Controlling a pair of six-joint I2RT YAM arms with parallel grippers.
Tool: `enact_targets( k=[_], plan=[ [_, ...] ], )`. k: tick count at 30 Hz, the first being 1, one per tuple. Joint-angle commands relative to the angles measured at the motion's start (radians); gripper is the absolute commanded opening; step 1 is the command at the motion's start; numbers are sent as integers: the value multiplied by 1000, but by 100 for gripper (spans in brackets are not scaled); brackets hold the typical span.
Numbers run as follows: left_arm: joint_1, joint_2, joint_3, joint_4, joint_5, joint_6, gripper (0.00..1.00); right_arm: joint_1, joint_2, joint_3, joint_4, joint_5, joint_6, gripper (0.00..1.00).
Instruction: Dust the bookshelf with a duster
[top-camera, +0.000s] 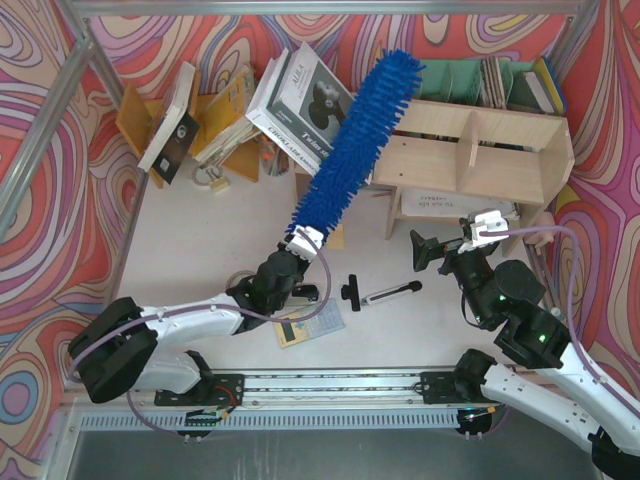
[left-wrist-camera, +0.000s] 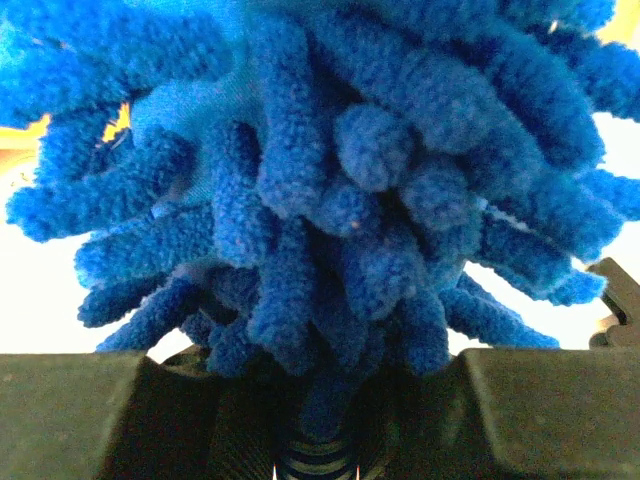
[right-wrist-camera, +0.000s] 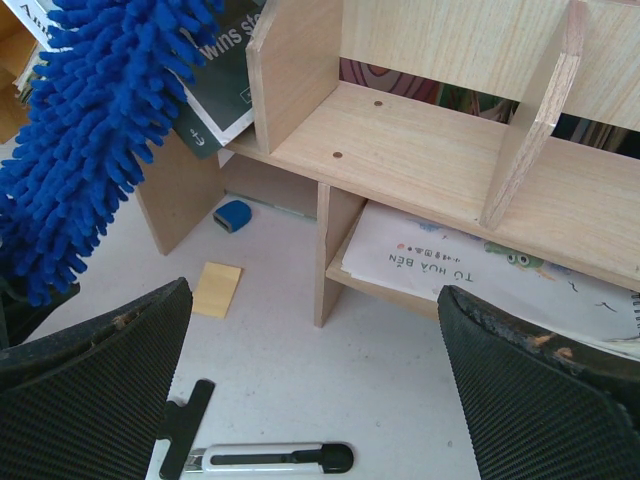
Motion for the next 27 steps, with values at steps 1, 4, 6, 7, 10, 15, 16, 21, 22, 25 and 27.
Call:
enact_targets(
  k=[1, 4, 6, 7, 10, 15, 16, 21, 22, 25, 27],
  plan=[
    [-21, -27, 42, -68, -11, -21, 0, 0, -11, -3, 44, 10, -10, 99],
    [-29, -84, 73, -115, -30, -51, 0, -1, -11, -3, 45, 11, -8, 99],
    [-30, -129, 123, -203, -47, -100, 0, -1, -12, -3, 44, 11, -8, 99],
    [-30, -143, 161, -266, -65, -131, 0, 0, -13, -3, 45, 12, -7, 99],
    [-30, -167, 320, -491, -152, -250, 0, -1, -17, -2, 44, 13, -8, 99],
    [-30, -100, 654, -938, -151, -365, 0, 0, -34, -2, 48, 32, -5, 99],
    [-30, -78, 718, -1000, -145, -384, 0, -1, -36, -3, 48, 33, -6, 99],
    [-30, 55, 1000, -1238, -86, -468, 0, -1, -45, -3, 49, 41, -6, 99],
    [-31, 81, 1049, -1278, -70, -482, 0, 0, -46, -3, 49, 42, -5, 99],
    [-33, 163, 1221, -1407, -27, -534, 0, -1, -48, -3, 47, 43, -4, 99],
    [-46, 215, 1322, -1478, 5, -554, 0, 0, -49, -3, 47, 42, -3, 99]
  ],
)
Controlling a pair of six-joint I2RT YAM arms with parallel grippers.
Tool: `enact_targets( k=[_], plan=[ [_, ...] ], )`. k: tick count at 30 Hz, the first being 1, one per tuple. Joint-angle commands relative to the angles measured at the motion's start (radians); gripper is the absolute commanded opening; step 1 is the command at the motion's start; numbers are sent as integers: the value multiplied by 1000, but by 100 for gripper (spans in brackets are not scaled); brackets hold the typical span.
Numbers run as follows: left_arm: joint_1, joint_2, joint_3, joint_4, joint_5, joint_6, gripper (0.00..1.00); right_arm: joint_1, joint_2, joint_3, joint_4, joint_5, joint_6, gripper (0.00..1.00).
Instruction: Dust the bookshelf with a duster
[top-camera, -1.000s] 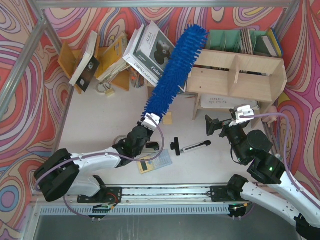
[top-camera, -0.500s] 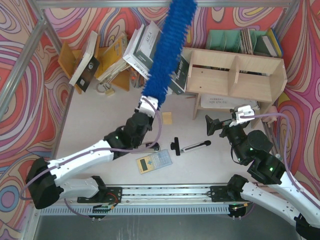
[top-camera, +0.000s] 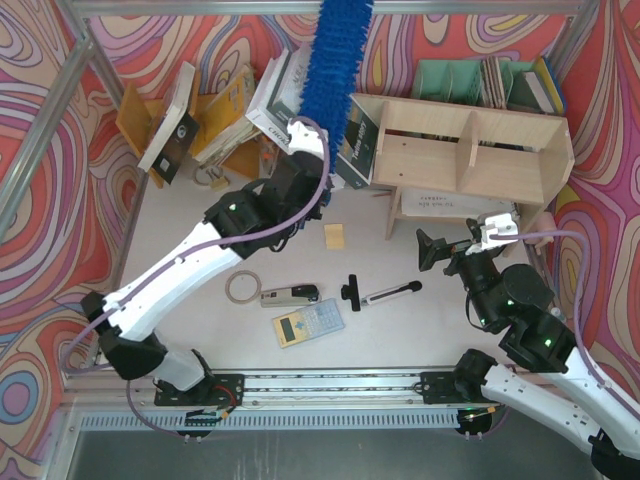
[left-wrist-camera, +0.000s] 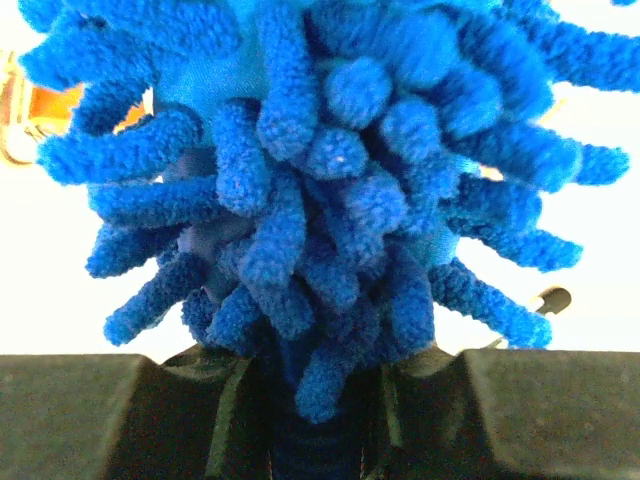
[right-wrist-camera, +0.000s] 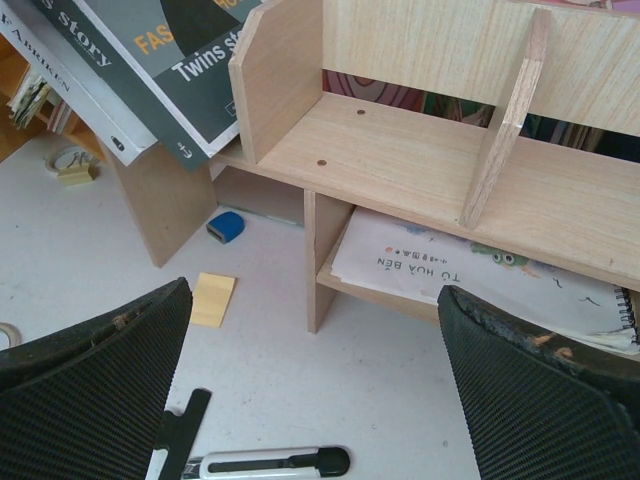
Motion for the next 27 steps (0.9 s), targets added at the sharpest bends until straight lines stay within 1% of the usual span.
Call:
enact_targets(
  k=[1, 5, 9, 16, 19, 21, 27],
  plan=[
    [-27, 88, 190, -235, 67, -90, 0, -1, -15, -2, 48, 17, -3, 99],
    [-85, 171, 350, -322, 77, -112, 0, 0, -14, -2, 48, 16, -4, 99],
    [-110, 266, 502, -434, 104, -160, 0, 0, -14, -2, 49, 15, -5, 99],
    [-113, 418, 677, -587, 114, -201, 0, -1, -18, -1, 52, 15, -4, 99],
    [-114, 502, 773, -663, 155, -204, 0, -1, -18, -2, 51, 15, -4, 99],
    [-118, 526, 796, -679, 181, -207, 0, 0, -17, -2, 51, 15, -5, 99],
    [-125, 540, 790, -684, 201, -222, 0, -1, -19, -2, 53, 15, -2, 99]
  ],
)
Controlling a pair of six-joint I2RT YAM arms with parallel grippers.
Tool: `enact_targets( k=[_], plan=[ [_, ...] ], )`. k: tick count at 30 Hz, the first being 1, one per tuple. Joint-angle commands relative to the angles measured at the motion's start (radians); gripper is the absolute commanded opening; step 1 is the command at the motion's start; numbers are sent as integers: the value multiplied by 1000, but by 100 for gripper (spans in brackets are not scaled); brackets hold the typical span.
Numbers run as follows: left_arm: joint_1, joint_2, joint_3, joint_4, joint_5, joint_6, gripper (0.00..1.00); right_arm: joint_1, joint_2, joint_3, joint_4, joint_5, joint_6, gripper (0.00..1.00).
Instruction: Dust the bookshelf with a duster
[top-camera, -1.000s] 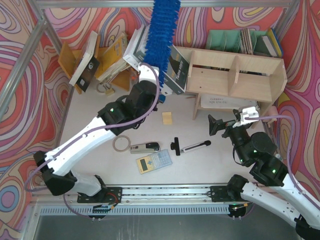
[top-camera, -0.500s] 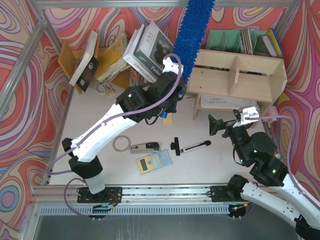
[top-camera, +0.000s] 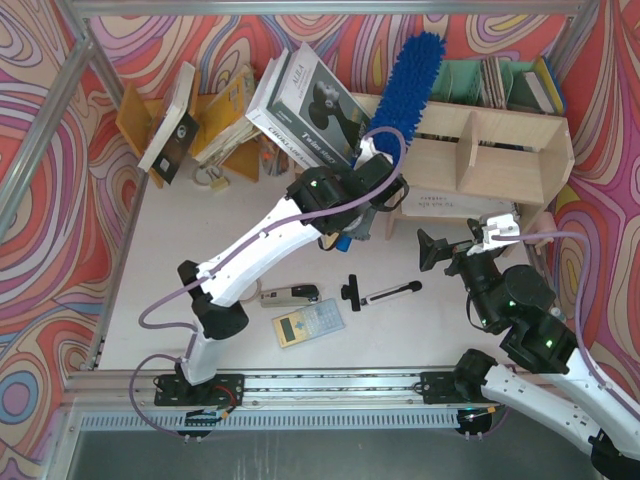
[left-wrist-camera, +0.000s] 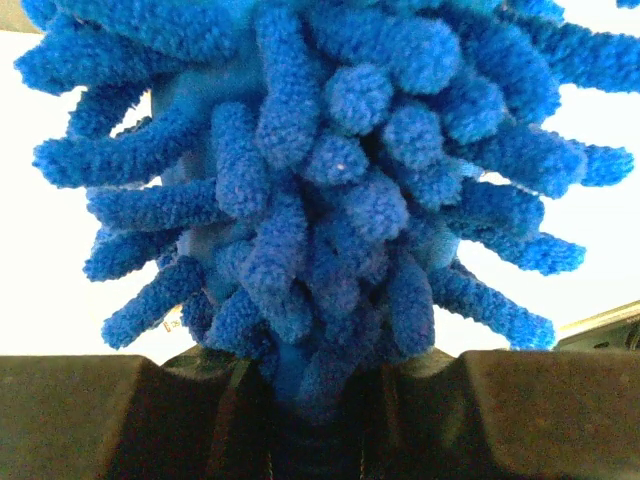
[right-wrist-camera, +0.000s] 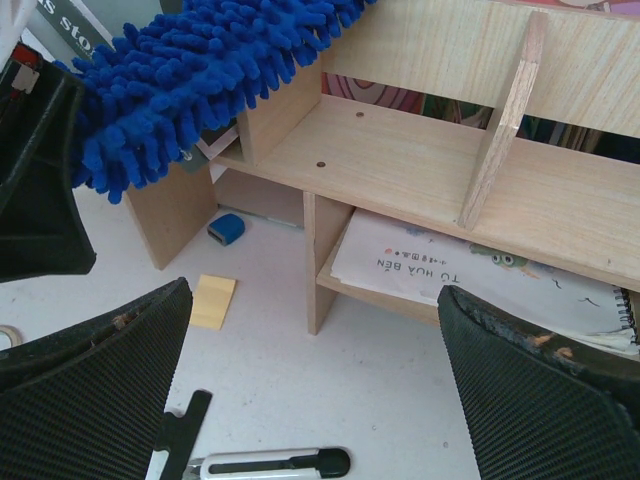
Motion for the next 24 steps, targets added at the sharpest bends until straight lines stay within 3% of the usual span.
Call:
enact_targets(
  k=[1, 16, 20, 24],
  plan=[
    [-8, -18, 33, -26, 24, -25, 0, 0, -11, -2, 52, 14, -2, 99],
    [-89, 7, 27, 103, 137, 29, 0, 0, -12, -2, 49, 13, 1, 99],
    [-93, -15, -10, 132, 96, 35, 0, 0, -15, -2, 48, 14, 3, 99],
    [-92, -43, -24, 103, -38, 35, 0, -1, -19, -3, 52, 13, 0, 99]
  ],
)
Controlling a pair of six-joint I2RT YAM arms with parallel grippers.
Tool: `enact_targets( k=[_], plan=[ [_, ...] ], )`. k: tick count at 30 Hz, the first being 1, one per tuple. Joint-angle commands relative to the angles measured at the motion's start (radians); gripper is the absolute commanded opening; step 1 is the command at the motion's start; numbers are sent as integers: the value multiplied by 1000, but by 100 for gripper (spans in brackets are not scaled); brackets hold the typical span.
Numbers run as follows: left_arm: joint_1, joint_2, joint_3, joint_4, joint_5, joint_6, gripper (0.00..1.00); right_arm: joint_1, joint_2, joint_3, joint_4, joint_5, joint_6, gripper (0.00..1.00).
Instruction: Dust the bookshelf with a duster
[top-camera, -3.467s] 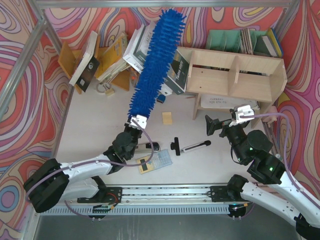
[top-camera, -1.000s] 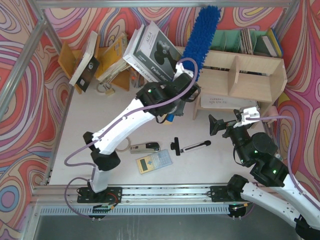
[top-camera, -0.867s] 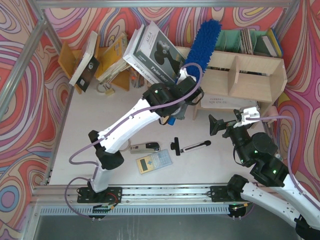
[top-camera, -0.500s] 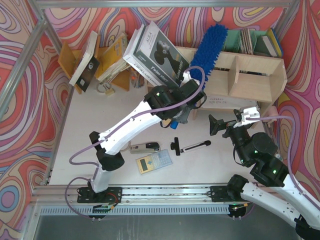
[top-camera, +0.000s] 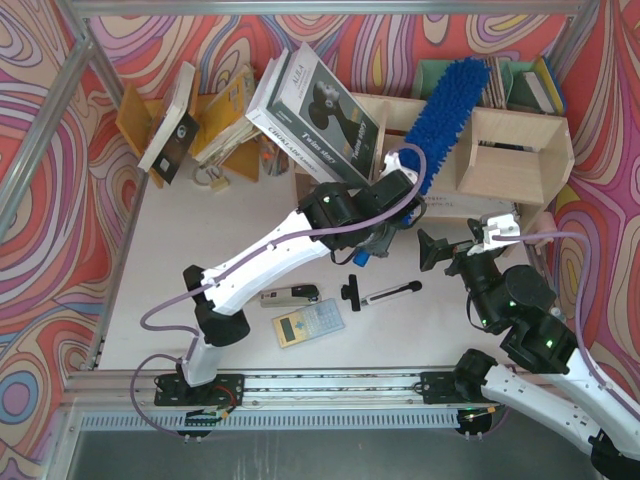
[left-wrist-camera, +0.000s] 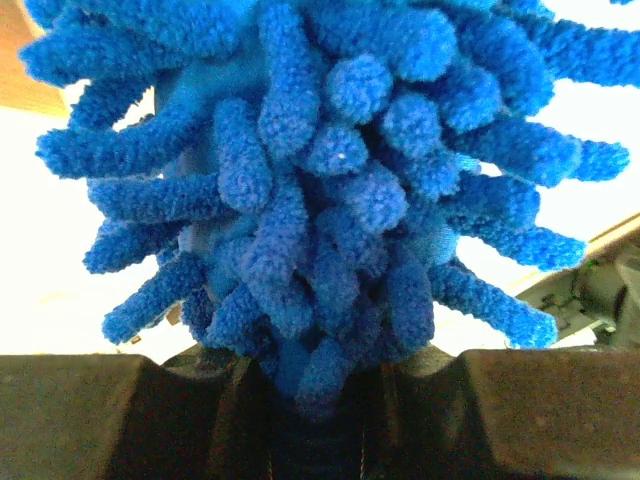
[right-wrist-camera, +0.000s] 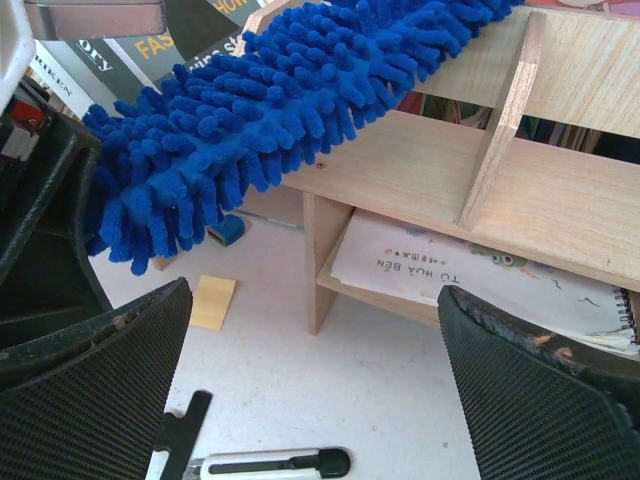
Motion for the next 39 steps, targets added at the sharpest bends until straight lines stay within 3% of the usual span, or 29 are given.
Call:
enact_targets(
  k=[1, 7, 16, 39],
  plan=[
    [1, -56, -22, 21, -165, 15, 0, 0, -16, -5, 53, 13, 0, 99],
    [29, -132, -102, 3, -276, 6, 0, -1, -13, -1, 50, 10, 3, 99],
    [108, -206, -215, 6, -257, -24, 0, 0, -20, -3, 50, 11, 2, 99],
    [49, -42, -39, -2, -48, 28, 0, -1, -19, -4, 56, 17, 1, 99]
  ],
)
